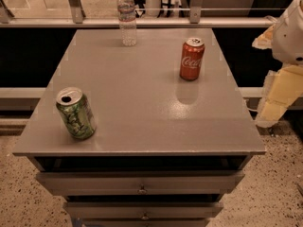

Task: Knock green can over

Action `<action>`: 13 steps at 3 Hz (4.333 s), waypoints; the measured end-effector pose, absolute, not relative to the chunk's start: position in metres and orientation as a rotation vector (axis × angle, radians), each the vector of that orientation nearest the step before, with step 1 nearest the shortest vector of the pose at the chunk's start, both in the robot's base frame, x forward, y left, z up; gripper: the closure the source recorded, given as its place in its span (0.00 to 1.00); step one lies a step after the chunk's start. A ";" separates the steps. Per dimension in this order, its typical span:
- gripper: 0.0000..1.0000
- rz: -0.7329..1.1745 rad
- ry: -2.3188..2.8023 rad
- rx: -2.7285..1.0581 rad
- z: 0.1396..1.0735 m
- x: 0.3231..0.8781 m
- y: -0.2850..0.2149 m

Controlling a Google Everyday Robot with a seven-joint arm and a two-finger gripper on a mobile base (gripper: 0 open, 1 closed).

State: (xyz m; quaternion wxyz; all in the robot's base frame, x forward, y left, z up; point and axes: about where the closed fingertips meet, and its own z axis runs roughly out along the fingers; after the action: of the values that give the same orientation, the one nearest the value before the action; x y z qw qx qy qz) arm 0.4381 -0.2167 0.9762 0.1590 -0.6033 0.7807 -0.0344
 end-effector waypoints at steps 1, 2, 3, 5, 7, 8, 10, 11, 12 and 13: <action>0.00 -0.099 2.232 -1.725 0.976 0.438 -0.217; 0.00 -0.015 2.214 -1.676 0.964 0.441 -0.197; 0.00 0.172 2.163 -1.576 0.944 0.447 -0.152; 0.00 0.525 1.969 -1.393 0.940 0.452 -0.047; 0.00 0.531 1.957 -1.387 0.945 0.451 -0.042; 0.00 0.617 1.867 -1.360 0.940 0.446 -0.002; 0.00 0.795 1.679 -1.225 0.935 0.448 0.074; 0.00 0.855 1.632 -1.135 0.924 0.456 0.106; 0.00 0.879 1.606 -1.064 0.908 0.466 0.136; 0.00 0.883 1.600 -1.027 0.896 0.471 0.151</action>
Offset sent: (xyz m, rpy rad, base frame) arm 0.0133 0.0740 -0.0477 0.2964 0.0234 -0.0332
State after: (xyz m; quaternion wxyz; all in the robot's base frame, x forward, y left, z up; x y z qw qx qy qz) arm 0.4709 0.1506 0.8960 0.4992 -0.4246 0.6614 0.3649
